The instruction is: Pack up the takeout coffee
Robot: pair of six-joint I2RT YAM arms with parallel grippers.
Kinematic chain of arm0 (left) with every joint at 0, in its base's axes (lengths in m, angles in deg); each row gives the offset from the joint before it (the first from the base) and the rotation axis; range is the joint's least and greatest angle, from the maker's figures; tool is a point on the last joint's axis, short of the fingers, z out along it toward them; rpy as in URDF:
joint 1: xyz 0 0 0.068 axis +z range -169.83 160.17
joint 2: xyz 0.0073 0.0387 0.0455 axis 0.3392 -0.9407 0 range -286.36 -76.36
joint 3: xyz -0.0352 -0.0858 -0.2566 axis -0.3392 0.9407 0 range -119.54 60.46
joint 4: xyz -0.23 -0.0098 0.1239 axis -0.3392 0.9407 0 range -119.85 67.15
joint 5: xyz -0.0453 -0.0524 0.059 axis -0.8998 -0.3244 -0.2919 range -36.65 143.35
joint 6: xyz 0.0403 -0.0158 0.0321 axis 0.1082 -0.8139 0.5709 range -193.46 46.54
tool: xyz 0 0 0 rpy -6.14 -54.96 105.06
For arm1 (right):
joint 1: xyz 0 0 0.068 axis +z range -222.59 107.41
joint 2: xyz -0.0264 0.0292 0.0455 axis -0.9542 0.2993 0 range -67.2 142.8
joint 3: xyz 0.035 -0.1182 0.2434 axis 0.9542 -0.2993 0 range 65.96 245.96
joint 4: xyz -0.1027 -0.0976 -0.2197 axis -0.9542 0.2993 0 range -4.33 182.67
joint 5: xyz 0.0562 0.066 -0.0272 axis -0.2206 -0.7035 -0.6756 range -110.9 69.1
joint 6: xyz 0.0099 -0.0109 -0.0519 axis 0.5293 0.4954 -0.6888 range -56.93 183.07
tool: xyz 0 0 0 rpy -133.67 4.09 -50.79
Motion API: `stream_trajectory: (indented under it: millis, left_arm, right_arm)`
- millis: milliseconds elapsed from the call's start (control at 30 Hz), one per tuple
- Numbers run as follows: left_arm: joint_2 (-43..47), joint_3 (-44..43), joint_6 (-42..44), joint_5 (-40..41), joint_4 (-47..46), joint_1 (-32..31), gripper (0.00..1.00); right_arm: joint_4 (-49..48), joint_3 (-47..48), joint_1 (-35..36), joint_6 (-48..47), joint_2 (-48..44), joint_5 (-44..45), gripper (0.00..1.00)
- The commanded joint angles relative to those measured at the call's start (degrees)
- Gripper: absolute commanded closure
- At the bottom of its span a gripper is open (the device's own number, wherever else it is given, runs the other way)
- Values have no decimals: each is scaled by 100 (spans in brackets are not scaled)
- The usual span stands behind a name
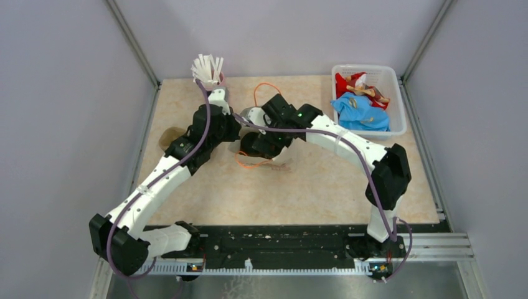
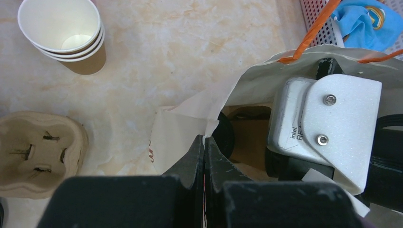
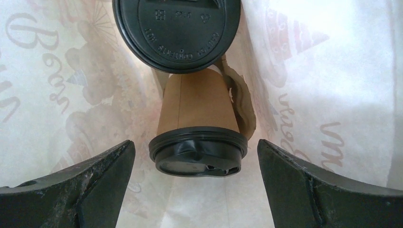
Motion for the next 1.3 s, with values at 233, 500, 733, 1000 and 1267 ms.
stream_trajectory:
  millis: [233, 500, 733, 1000, 1267]
  left_arm:
    - [196, 260, 111, -205, -154, 29, 100]
    - [292, 379, 211, -307, -427, 25, 100]
    - [470, 618, 498, -481, -1025, 30, 100]
    - [730, 1122, 737, -400, -1987, 25, 100]
    - [588, 978, 879, -320, -2308, 25, 100]
  right_arm:
    - [400, 443, 390, 836, -573, -256, 1]
    - [389, 404, 631, 1942, -1190, 340, 1]
    - [-423, -229, 788, 2508, -1988, 249, 1]
    - [-1572, -791, 1044, 3254, -3056, 1351, 1]
    - [-2090, -974, 1043, 3728, -3734, 1824, 1]
